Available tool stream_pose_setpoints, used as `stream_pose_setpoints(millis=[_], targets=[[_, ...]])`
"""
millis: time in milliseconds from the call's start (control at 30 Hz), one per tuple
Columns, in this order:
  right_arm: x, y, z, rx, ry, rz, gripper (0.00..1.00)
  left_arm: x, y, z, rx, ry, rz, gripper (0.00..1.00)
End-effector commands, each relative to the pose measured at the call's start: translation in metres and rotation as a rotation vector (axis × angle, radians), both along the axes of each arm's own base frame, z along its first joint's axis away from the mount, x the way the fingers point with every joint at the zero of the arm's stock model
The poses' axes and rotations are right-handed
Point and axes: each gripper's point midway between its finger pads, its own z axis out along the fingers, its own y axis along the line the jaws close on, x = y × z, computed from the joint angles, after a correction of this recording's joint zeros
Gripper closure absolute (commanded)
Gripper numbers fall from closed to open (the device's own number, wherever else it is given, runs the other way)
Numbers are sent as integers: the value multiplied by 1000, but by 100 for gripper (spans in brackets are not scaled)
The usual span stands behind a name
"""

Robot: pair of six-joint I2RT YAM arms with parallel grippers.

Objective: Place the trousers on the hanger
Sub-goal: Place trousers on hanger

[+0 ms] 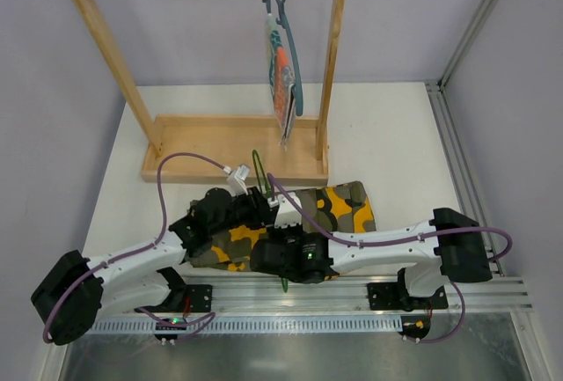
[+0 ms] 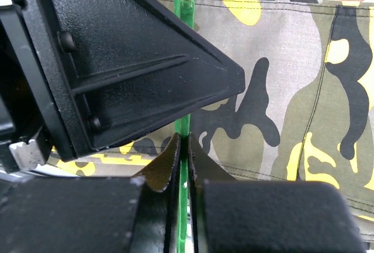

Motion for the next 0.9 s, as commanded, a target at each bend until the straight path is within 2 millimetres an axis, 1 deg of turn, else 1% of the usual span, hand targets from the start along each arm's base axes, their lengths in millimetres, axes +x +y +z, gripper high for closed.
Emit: stream_pose_setpoints(millis=[0,33,67,100,133,167,233,267,300,333,367,433,467,500,533,567,600,633,700,733,767,800,833,867], targets=[[1,18,26,111,-25,-17,89,1,3,-11,50,20,6,93],[-1,16,25,108,-17,-11,85,1,3,-14,56,25,3,95],[-2,14,23,107,-9,-7,76,1,3,-13,58,25,3,100],[-3,12,21,98,-1,5,71,0,3,-15,64,29,-1,100],[-6,10,26,116,11,17,68,0,3,-16,66,33,-2,100],[-13,4,18,104,43,42,61,-3,1,-15,62,35,-21,100],[-22,-3,14,122,88,92,54,-5,0,-11,54,26,-40,100],[-30,-13,11,162,121,121,51,-6,-1,-7,44,19,-48,100],[-34,-18,12,196,137,138,48,-9,-2,-4,34,14,-67,100],[-37,-19,16,249,149,155,44,-11,-3,0,22,4,-79,100],[-40,-36,17,301,160,167,41,-11,-3,4,11,-4,-84,100],[-39,-53,20,382,168,149,36,-15,-5,15,-23,-18,-107,100],[-37,-68,12,391,165,143,34,-16,-7,21,-47,-34,-118,100],[-35,-78,28,479,153,144,32,-18,-10,28,-71,-45,-136,100],[-25,-90,32,509,145,115,27,-23,-13,33,-95,-46,-168,100],[-17,-104,24,481,137,103,25,-25,-16,44,-143,-66,-187,100],[-12,-115,34,514,131,93,24,-26,-18,50,-166,-73,-200,100],[5,-132,32,505,133,26,23,-29,-19,52,-182,-71,-213,100],[15,-153,35,425,111,13,21,-32,-21,62,-226,-81,-233,100],[17,-160,29,376,149,11,20,-32,-21,62,-229,-78,-233,100],[32,-171,35,370,145,-45,20,-32,-21,62,-232,-76,-234,100],[39,-177,30,313,152,-41,19,-33,-22,64,-242,-75,-237,100],[40,-174,15,277,238,-19,18,-33,-23,69,-262,-89,-241,100],[55,-189,9,271,256,-94,18,-34,-23,66,-267,-78,-247,100]])
